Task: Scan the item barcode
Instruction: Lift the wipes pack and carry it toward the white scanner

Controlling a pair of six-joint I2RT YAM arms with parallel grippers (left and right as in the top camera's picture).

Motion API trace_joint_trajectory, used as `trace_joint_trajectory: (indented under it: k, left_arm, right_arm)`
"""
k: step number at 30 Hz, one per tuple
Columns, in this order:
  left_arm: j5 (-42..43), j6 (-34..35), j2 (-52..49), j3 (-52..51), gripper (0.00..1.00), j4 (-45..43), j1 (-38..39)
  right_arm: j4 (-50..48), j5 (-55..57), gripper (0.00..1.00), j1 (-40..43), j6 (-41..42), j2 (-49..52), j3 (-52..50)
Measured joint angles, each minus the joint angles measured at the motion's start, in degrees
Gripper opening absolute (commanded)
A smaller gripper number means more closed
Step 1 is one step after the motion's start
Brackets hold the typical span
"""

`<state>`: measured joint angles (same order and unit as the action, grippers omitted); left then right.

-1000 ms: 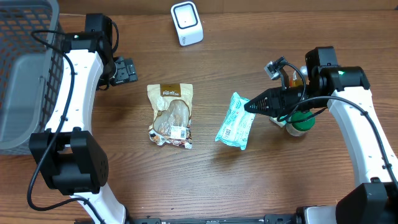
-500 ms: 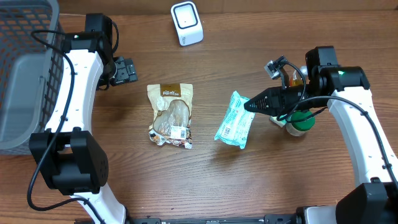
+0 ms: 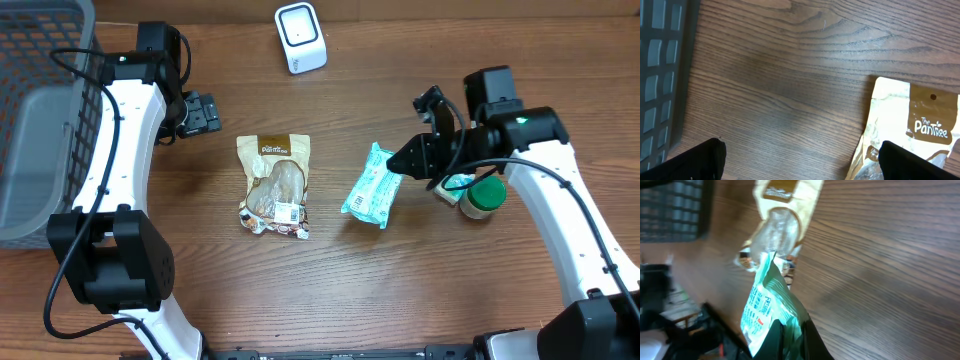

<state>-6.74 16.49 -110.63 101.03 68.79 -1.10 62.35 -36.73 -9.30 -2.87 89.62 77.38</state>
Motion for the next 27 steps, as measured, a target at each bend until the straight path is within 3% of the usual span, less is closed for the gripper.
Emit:
trace_joint_trajectory:
  k: [16, 27]
  left_arm:
    - [-0.02, 0.0, 0.0, 0.0, 1.0, -0.02, 0.0]
    - [0.0, 0.02, 0.0, 0.0, 1.0, -0.02, 0.0]
  right_arm:
    - [-3.63, 24.85, 0.04, -13.68, 13.86, 0.02, 0.0]
    - [-5.9, 27.39, 0.04, -14.71, 15.82, 1.07, -0.11]
